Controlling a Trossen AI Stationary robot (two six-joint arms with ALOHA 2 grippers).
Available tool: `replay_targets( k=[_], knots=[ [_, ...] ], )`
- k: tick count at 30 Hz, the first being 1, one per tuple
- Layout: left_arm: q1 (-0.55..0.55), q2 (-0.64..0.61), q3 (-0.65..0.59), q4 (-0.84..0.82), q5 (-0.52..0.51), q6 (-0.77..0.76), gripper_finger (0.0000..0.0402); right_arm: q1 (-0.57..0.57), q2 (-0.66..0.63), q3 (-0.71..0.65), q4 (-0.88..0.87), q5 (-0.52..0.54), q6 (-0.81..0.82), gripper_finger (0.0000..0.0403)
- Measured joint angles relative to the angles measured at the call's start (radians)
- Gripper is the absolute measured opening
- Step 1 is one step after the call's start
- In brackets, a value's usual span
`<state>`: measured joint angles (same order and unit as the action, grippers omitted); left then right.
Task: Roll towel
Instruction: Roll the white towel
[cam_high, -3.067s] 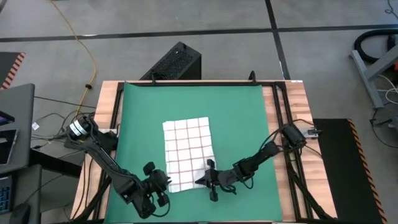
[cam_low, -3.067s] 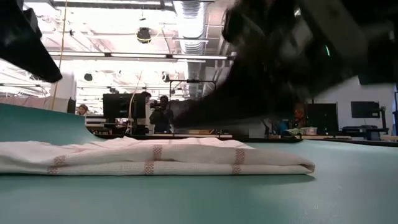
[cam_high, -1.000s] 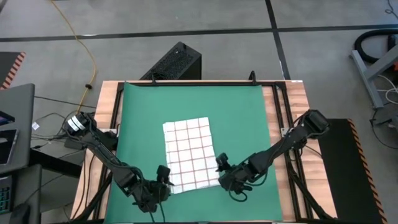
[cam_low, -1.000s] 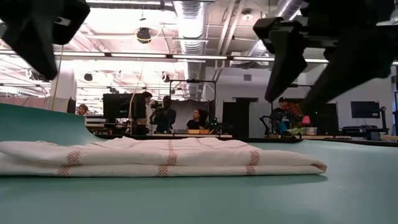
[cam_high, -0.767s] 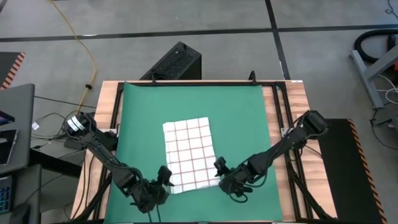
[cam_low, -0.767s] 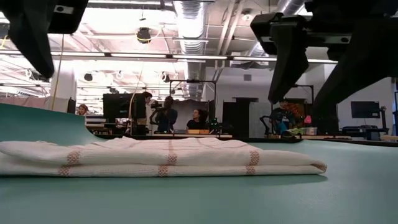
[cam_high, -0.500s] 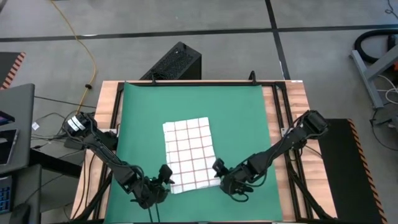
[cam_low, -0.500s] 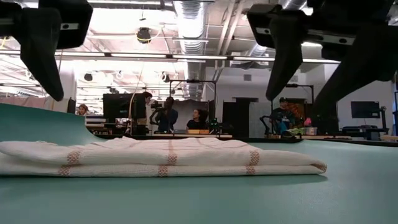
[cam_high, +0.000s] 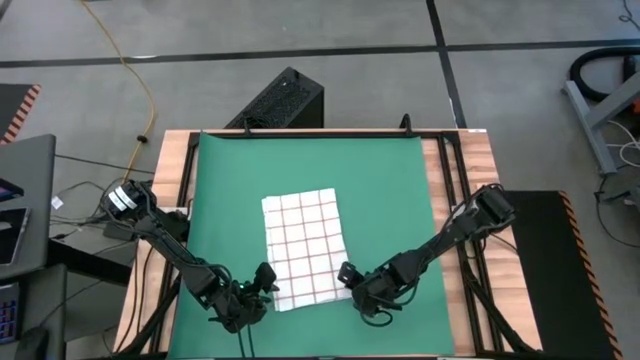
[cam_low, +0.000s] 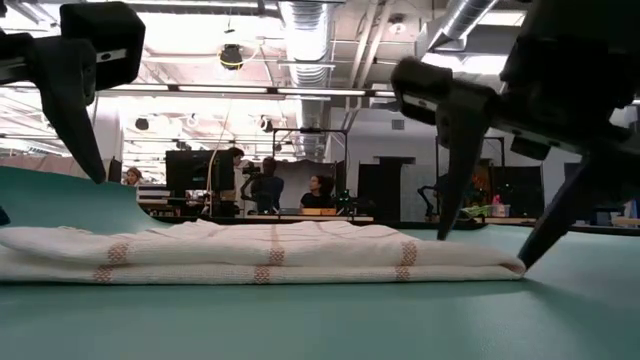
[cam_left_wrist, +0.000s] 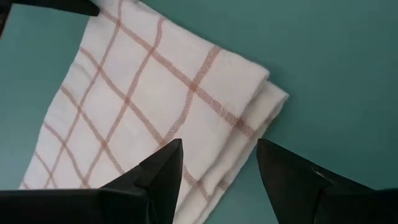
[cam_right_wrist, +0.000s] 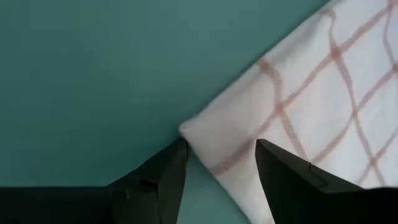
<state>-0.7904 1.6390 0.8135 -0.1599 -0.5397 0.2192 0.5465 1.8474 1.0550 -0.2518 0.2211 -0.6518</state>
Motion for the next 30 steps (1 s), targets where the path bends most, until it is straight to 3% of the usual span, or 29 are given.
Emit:
replay_targets(
  k=[11,15,24,30],
  knots=[
    [0.007,0.003,0.000,-0.013,0.036,0.028,0.0196,-0.030,-0.001,0.000,0.025,0.000,0.034,0.0214],
    [0.005,0.070,0.000,0.003,0.043,0.070,0.0196,-0.039,-0.001,0.000,0.032,0.001,0.035,0.0214],
    [0.012,0.125,0.003,0.088,-0.011,0.099,0.0195,-0.037,0.001,-0.001,0.029,-0.007,0.083,0.0214],
    [0.015,0.128,0.002,0.107,0.010,0.085,0.0168,-0.039,0.004,-0.001,0.037,-0.008,0.111,0.0214]
  ],
)
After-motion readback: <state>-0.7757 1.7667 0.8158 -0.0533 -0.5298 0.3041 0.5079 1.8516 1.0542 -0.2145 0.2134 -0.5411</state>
